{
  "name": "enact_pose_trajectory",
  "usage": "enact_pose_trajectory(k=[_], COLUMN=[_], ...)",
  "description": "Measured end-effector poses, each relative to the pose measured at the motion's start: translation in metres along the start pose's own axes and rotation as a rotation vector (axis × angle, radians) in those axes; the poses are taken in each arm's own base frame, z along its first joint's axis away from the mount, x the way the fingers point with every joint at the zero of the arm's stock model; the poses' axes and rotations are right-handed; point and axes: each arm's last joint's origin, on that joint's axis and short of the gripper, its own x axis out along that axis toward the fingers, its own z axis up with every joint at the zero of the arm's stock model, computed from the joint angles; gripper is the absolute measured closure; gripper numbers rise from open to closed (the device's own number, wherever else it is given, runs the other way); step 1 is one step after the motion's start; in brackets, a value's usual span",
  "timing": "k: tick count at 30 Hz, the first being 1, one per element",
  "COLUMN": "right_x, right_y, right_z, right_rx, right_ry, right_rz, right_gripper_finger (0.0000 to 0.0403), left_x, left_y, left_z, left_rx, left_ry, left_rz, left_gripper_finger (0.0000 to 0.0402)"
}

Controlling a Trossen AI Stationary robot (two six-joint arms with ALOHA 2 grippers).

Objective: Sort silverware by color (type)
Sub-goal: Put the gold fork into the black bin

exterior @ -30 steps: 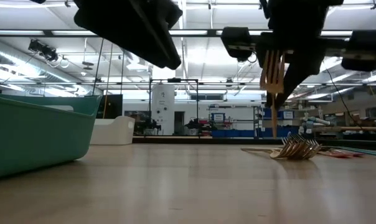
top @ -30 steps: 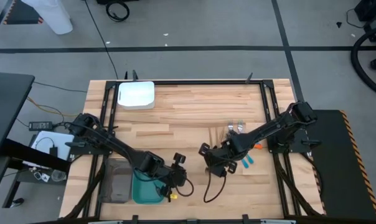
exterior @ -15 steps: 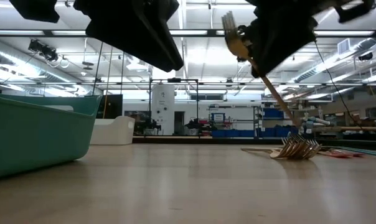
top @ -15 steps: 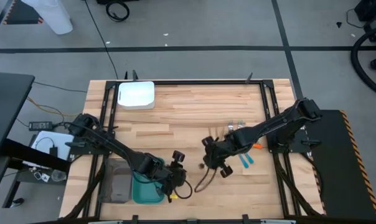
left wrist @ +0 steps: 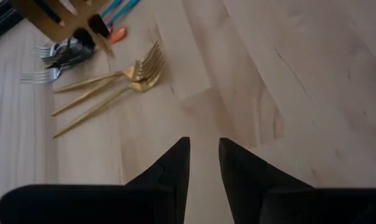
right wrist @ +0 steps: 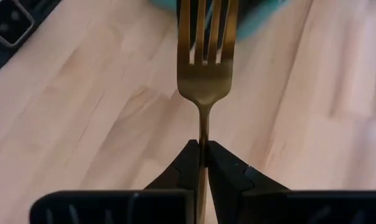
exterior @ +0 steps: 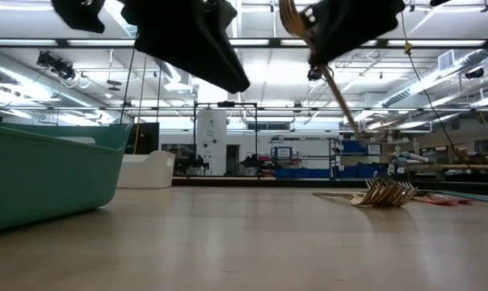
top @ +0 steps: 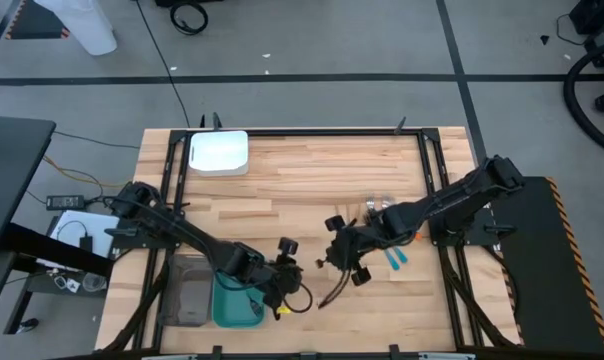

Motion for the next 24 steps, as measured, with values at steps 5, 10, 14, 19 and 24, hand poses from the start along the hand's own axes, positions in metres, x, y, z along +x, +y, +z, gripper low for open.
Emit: enact_pose_trajectory(k=[5, 10, 14, 19, 24], right_x=[-0.001, -0.004, -0.006, -0.016, -0.036], right_y=[0.013, 0.026, 0.034, 0.04, 0.041], right_z=[0.01, 0.017, 0.023, 0.029, 0.036], right_rx=[-0.127, -0.195, -0.241, -0.254, -0.257], right_ry=[-0.106, -0.176, -0.239, -0.305, -0.389], right_rz=[-0.009, 0.012, 0.05, 0.056, 0.03], right_gripper_finger=[0.0374, 0.0375, 0.0375, 0.0376, 0.0376], left_x=[0.004, 0.006, 0.006, 0.002, 0.002], left_y=[0.009, 0.015, 0.02, 0.03, 0.035], left_z=[0.001, 0.006, 0.012, 0.021, 0.025], left_rx=[-0.026, -0.05, -0.061, -0.094, -0.114], left_ry=[-0.012, -0.066, -0.128, -0.233, -0.287], left_rz=[0.012, -0.016, -0.022, -0.088, -0.114], left_gripper_finger=[0.0308, 0.0308, 0.0308, 0.0308, 0.0308])
